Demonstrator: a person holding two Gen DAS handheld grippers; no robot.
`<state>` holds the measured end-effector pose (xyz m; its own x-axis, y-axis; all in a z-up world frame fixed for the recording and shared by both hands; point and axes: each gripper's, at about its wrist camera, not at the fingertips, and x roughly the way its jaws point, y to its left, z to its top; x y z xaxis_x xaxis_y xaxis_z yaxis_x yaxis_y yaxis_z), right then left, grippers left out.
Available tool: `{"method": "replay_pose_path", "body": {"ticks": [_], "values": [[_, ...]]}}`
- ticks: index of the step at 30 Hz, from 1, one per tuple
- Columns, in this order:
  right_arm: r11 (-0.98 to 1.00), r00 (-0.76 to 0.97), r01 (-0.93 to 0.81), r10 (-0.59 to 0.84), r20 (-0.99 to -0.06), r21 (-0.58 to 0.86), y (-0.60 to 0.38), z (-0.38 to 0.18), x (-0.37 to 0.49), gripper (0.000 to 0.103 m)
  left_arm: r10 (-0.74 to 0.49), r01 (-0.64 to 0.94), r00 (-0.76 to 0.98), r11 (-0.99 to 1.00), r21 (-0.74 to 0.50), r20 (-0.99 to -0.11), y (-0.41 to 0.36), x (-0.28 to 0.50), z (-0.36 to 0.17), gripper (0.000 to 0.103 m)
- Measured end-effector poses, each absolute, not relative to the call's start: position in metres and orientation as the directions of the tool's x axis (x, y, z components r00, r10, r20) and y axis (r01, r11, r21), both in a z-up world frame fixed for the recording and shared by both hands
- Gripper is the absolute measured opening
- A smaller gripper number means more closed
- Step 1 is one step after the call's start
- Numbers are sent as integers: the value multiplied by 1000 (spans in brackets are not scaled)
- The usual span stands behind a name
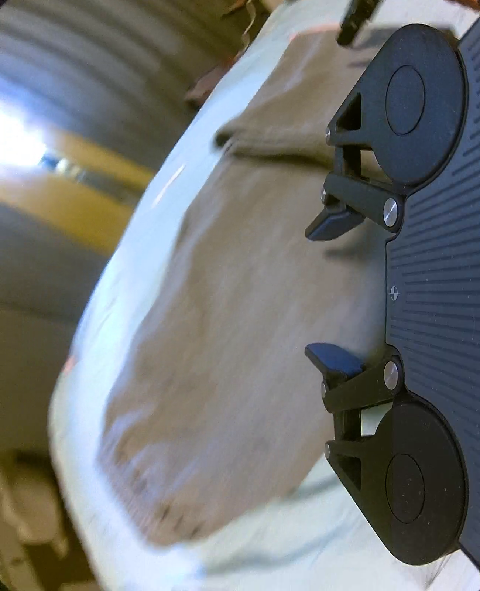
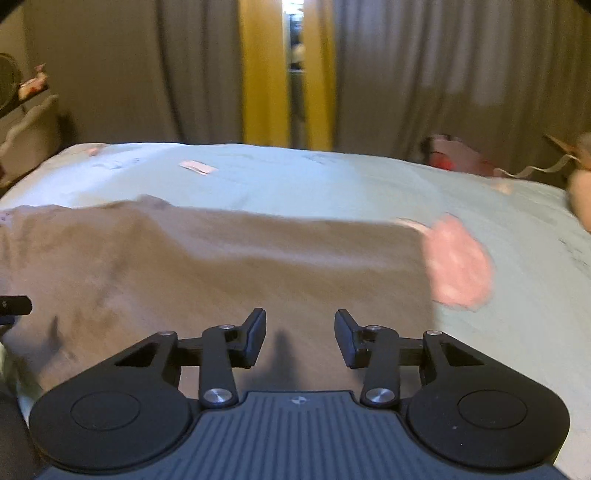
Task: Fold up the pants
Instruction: 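Lay the folded edge down with the left tool and open it, then grasp the grey waistband with the left tool and lift it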
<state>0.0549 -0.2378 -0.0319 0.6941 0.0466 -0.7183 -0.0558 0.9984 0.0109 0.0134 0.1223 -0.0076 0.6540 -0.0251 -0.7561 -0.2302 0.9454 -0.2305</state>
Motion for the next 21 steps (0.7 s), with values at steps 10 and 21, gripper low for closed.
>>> {"method": "replay_pose_path", "body": {"ticks": [10,21], "values": [[980,602,-163,191,-775,115,-138,-73,147,42,-34,-336,699,867,-369,-715,170,6,-26,77],[978,592,-164,201,-780,127,-145,-72,144,49,-74,-339,705,839,-426,-706,178,5,-33,82]]}}
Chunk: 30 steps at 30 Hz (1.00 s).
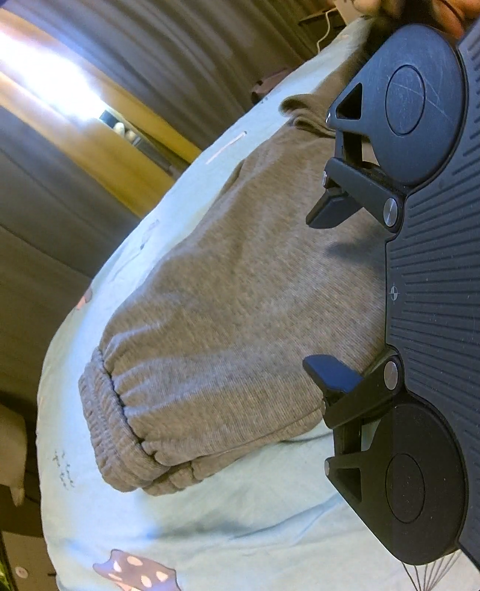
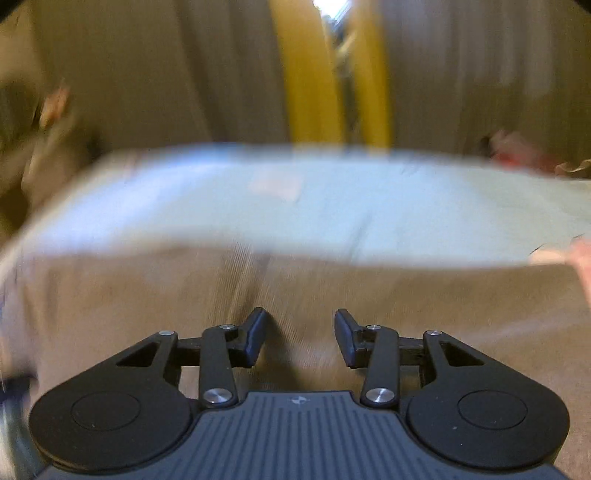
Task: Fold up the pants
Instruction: 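Grasp the grey waistband with the left tool and lift it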
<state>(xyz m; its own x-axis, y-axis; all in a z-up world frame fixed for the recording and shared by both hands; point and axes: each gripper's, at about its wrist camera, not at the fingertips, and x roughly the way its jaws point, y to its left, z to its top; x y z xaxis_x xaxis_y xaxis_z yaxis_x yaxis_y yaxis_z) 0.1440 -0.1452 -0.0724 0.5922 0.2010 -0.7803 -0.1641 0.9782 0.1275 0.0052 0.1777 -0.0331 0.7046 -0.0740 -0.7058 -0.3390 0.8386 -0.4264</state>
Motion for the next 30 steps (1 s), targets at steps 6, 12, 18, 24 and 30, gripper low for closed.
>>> {"method": "replay_pose_path", "body": {"ticks": [6,12,18,24,30], "values": [[973,660,-227,193,-726,52,-138,-52,110,63,-138,-333,754,761,-556,-642,199,-10,-33,82],[976,646,-219,141,-751,-5,-166,-78,56,96,-93,-398,783,684,-611,-615,240,-20,-29,84],[978,668,-206,166,-725,35,-193,-77,39,97,-72,-467,782,591,-658,-619,291,-18,-43,84],[987,678,-57,147,-720,148,-219,-73,44,97,-131,-459,783,539,-707,-608,314,-2,-62,83],[989,679,-37,130,-723,143,-226,-76,45,97,-110,-460,792,539,-705,-601,326,18,-74,85]]}}
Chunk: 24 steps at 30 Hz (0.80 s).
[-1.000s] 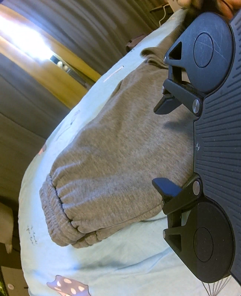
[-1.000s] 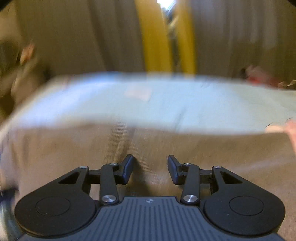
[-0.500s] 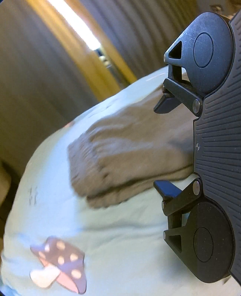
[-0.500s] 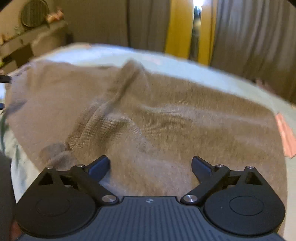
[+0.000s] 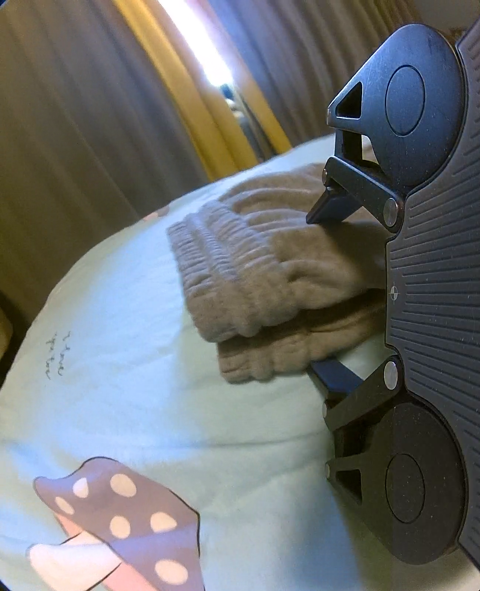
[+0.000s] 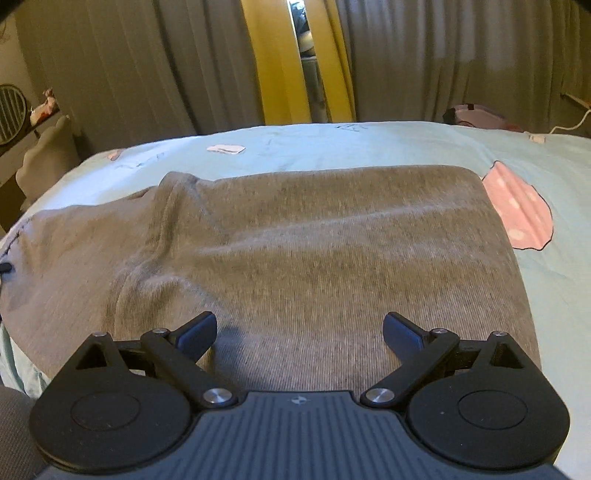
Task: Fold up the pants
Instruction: 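Grasp the grey waistband with the left tool and lift it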
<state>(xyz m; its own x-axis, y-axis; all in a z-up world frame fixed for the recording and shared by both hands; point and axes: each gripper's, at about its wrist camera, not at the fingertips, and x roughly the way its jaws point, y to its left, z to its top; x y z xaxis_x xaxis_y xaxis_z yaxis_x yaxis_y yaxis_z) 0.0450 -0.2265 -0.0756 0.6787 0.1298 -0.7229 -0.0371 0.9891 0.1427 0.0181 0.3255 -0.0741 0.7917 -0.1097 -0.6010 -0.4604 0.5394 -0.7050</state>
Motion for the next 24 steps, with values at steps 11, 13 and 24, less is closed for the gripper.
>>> {"method": "replay_pose_path", "body": {"ticks": [11,13,24], "values": [[977,685,8,149,-713,211,-240,-73,47,97,-61,-420,813,627,-656,-579,317,26,-59,45],[972,689,35,145,-711,232,-247,-73,46,97,-74,-442,788,624,-645,-611,316,34,-64,60],[946,741,87,148,-655,312,-278,-47,26,97,-24,-292,851,810,-509,-525,266,29,8,27]]}}
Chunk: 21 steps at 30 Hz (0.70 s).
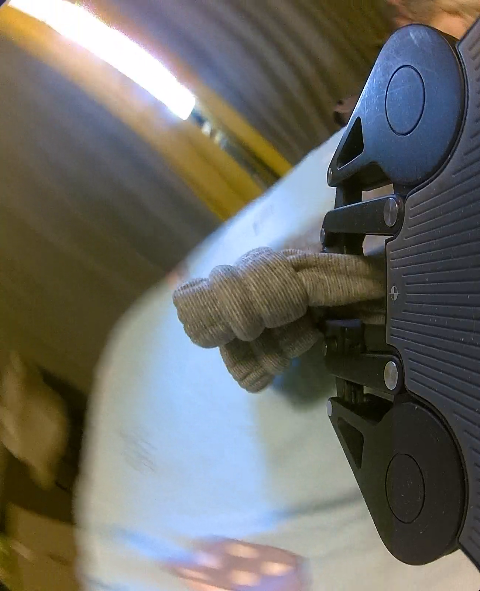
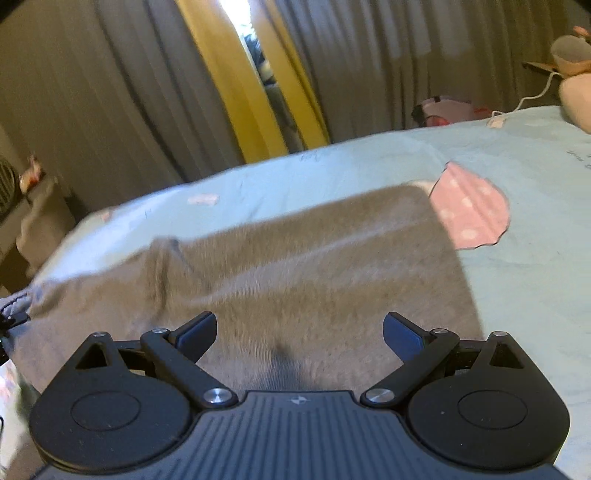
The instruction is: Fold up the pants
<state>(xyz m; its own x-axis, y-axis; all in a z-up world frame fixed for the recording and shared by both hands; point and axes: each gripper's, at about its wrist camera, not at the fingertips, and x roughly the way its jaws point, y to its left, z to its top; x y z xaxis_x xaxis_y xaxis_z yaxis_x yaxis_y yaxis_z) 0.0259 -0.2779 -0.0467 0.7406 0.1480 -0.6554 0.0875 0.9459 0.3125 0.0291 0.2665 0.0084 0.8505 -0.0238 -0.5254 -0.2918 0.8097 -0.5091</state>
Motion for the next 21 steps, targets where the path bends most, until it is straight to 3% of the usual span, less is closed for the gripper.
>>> {"method": "replay_pose_path", "body": {"ticks": [6,11,13,17,19,21], "values": [[899,808,135,145,-572,417,-310,-25,5,97,-152,45,918,958,-284,-367,147,17,89,27],[867,833,182,114,-541,464,-332,-19,-11,97,-354,301,868,933,-198,-349,36,16,95,28],[860,837,196,105,-538,472,-340,-18,-19,97,-409,368,821,912,-179,-398,-7,18,81,29],[852,829,223,89,-552,473,-353,-21,-31,97,-487,485,624,854,-186,-611,-77,18,26,53],[845,821,232,95,-563,482,-357,-23,-35,97,-517,469,486,834,-289,-705,-78,19,1,55],[844,820,206,126,-558,495,-357,-25,-39,97,-592,399,407,800,-447,-696,-54,18,-12,61]]}}
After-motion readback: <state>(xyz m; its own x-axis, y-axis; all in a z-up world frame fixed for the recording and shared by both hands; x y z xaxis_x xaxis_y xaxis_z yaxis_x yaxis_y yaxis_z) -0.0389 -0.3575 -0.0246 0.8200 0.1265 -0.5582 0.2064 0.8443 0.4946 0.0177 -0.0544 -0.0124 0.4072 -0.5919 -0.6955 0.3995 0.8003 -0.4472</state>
